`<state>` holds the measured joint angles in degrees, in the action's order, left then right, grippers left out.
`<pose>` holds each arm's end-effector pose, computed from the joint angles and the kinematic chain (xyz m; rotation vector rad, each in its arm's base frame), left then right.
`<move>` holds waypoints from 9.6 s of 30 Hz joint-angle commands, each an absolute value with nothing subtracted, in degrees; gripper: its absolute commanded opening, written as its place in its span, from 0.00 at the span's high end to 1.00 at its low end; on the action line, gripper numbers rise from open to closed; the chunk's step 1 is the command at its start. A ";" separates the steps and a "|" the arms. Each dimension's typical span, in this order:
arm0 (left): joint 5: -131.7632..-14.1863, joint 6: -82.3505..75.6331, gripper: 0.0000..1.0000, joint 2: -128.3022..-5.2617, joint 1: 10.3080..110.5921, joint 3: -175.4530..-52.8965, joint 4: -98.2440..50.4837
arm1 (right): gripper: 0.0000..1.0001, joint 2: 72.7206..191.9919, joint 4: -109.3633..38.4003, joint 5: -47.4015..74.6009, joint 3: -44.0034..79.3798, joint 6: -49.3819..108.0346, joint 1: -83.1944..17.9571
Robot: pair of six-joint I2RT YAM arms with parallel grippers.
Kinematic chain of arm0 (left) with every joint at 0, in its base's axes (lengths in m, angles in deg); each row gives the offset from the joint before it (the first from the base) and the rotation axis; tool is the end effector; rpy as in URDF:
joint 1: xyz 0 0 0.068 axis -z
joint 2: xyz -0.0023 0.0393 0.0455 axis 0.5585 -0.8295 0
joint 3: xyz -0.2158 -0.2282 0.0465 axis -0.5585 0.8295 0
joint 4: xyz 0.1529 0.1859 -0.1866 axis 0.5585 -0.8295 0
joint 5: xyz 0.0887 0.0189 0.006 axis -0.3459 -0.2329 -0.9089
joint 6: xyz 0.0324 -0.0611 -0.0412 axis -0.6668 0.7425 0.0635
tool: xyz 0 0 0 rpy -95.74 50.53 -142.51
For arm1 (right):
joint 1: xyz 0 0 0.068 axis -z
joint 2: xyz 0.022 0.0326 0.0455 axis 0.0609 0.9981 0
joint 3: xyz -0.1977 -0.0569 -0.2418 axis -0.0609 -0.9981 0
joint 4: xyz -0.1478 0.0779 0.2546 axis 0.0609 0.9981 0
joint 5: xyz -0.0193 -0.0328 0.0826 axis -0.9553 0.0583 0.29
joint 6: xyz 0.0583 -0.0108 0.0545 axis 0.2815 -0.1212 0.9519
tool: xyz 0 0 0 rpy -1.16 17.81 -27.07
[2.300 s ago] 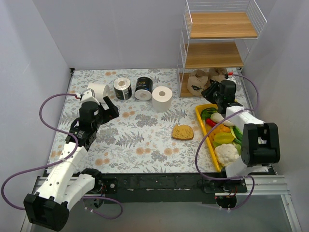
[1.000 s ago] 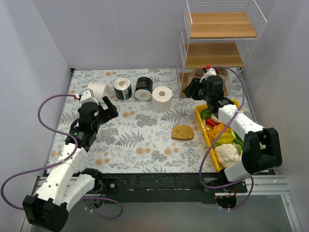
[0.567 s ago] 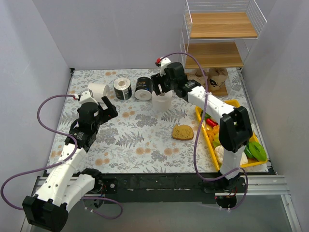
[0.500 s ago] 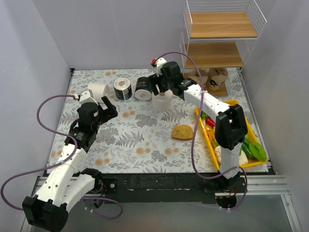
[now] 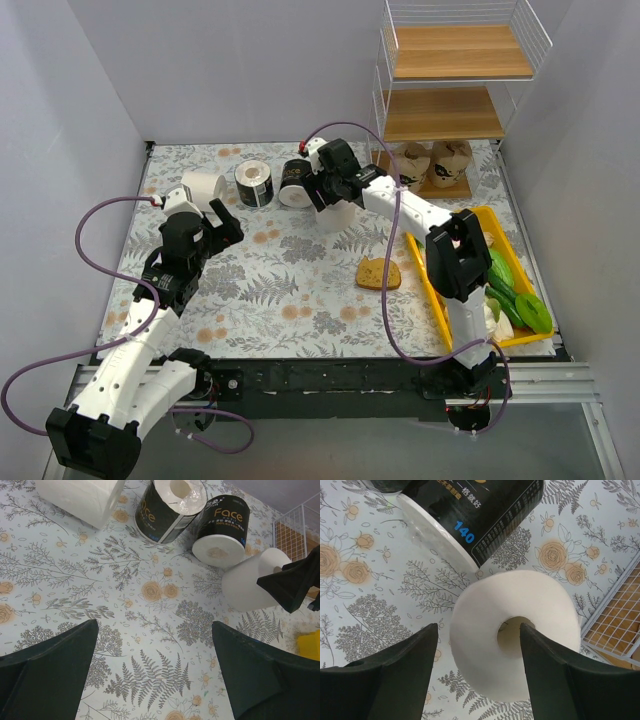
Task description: Place and organize the paper towels onto the shelf
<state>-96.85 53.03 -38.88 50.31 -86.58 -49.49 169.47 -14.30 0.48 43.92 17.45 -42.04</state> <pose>0.2262 -0.0468 0.3244 -1.0589 1.7863 -0.6503 0.4538 0.3529 0.2740 -0.7837 2.0991 0.2114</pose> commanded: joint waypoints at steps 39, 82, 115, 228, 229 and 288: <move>-96.27 52.56 0.02 -38.13 50.82 -86.39 -49.27 | 0.61 140.32 -13.14 -9.42 34.26 -5.95 -44.54; -96.53 52.56 0.02 -37.69 51.00 -86.30 -49.27 | 0.64 135.73 -30.80 4.72 32.40 -25.04 -21.77; -96.97 52.39 0.02 -38.13 51.09 -86.30 -49.27 | 0.49 139.96 -38.62 14.22 31.88 -30.66 -18.17; -43.36 46.14 0.02 -104.92 11.63 -127.08 -34.78 | 0.01 89.77 -23.16 23.80 -5.12 32.71 -21.86; -41.18 47.28 0.02 -105.28 11.28 -126.74 -32.95 | 0.01 89.77 -23.16 23.63 -5.12 32.62 -21.86; -35.70 67.07 0.50 -90.96 14.00 -95.18 3.74 | 0.02 90.12 -20.17 22.48 -3.89 32.44 -21.86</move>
